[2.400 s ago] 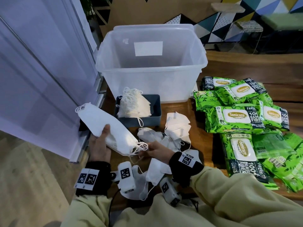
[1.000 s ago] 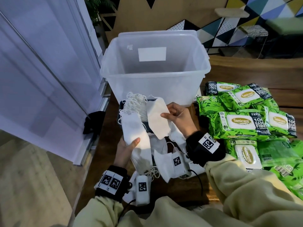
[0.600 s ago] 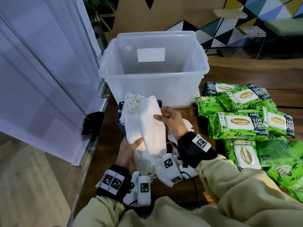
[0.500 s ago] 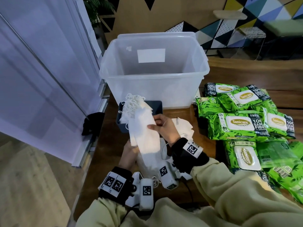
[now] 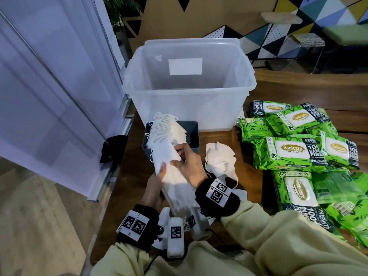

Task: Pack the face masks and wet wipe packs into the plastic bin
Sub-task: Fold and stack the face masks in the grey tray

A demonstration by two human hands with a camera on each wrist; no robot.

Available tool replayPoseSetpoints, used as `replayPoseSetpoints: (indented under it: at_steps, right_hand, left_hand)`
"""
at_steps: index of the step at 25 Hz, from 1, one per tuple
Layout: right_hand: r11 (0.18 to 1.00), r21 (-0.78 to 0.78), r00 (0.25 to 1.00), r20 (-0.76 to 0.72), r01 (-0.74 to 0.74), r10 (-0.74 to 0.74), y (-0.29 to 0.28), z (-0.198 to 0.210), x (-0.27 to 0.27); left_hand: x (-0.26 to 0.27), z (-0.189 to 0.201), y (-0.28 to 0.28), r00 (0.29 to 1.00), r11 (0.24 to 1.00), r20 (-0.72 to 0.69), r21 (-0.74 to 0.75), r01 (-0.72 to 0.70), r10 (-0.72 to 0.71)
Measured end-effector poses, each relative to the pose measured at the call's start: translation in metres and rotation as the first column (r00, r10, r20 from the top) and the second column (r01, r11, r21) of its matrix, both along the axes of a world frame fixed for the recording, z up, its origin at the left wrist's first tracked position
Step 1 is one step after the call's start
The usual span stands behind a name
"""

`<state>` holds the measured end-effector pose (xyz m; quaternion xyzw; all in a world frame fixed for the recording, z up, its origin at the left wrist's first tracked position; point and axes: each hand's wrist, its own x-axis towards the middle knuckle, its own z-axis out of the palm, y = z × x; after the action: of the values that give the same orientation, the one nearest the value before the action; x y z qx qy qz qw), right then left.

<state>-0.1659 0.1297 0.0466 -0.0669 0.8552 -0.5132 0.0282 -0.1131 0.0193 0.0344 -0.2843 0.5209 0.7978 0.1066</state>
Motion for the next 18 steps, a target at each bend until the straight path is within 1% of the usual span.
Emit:
replayPoseSetpoints:
  at_steps: [1, 3, 4, 5, 6, 7, 9, 10, 11, 13, 14, 15, 16, 18]
  right_hand:
    - [1.000, -0.001, 1.000, -0.018, -0.001, 0.001, 0.000, 0.001, 0.002]
    - [0.999, 0.039, 0.999, -0.014, -0.029, 0.029, 0.002, -0.004, 0.004]
    - [0.995, 0.072, 0.996, 0.052, -0.073, 0.069, 0.003, -0.008, 0.005]
    - [0.987, 0.063, 0.979, 0.149, -0.147, 0.137, 0.003, -0.013, 0.006]
    - [0.974, 0.014, 0.946, 0.240, -0.226, 0.216, 0.002, -0.016, 0.010]
    - [0.958, -0.056, 0.910, 0.301, -0.282, 0.285, 0.001, -0.021, 0.015]
    - [0.938, -0.149, 0.865, 0.364, -0.313, 0.346, 0.000, -0.016, 0.027]
    - [0.927, -0.186, 0.844, 0.386, -0.325, 0.373, -0.001, -0.012, 0.032]
    - [0.909, -0.253, 0.821, 0.398, -0.332, 0.411, -0.002, -0.010, 0.036]
    - [0.852, -0.404, 0.743, 0.444, -0.333, 0.501, 0.000, -0.016, 0.042]
    - [0.842, -0.423, 0.711, 0.473, -0.334, 0.520, 0.000, -0.023, 0.044]
    - [0.844, -0.410, 0.688, 0.501, -0.347, 0.526, 0.001, -0.028, 0.047]
    - [0.847, -0.387, 0.678, 0.514, -0.364, 0.525, 0.002, -0.036, 0.050]
    - [0.855, -0.381, 0.693, 0.508, -0.351, 0.511, 0.003, -0.051, 0.054]
  left_hand:
    - [0.002, 0.001, -0.001, 1.000, 0.999, -0.014, -0.046, 0.010, -0.011]
    - [0.008, 0.004, -0.001, 0.998, 0.998, -0.060, -0.067, 0.007, -0.011]
    - [0.009, 0.005, -0.003, 0.997, 0.998, -0.082, -0.064, 0.002, -0.008]
    - [0.010, 0.009, -0.003, 0.996, 0.997, -0.085, -0.074, 0.000, -0.006]
    - [0.009, 0.008, -0.003, 0.996, 0.995, -0.090, -0.096, -0.018, 0.009]
    - [0.008, 0.006, -0.006, 0.996, 0.990, -0.076, -0.131, -0.048, 0.038]
    - [0.007, 0.002, -0.008, 0.996, 0.975, -0.045, -0.204, -0.086, 0.078]
    - [0.006, -0.003, -0.011, 0.996, 0.972, -0.048, -0.223, -0.081, 0.072]
    - [0.008, -0.005, -0.014, 0.995, 0.974, -0.045, -0.208, -0.091, 0.084]
    - [0.014, -0.005, -0.018, 0.988, 0.976, -0.049, -0.152, -0.155, 0.149]
    - [0.015, -0.007, -0.024, 0.979, 0.968, -0.073, -0.151, -0.200, 0.191]
    - [0.016, -0.001, -0.029, 0.967, 0.960, -0.084, -0.126, -0.251, 0.242]
    - [0.015, 0.000, -0.034, 0.948, 0.943, -0.114, -0.120, -0.310, 0.297]
    - [0.012, 0.005, -0.043, 0.900, 0.902, -0.157, -0.084, -0.423, 0.408]
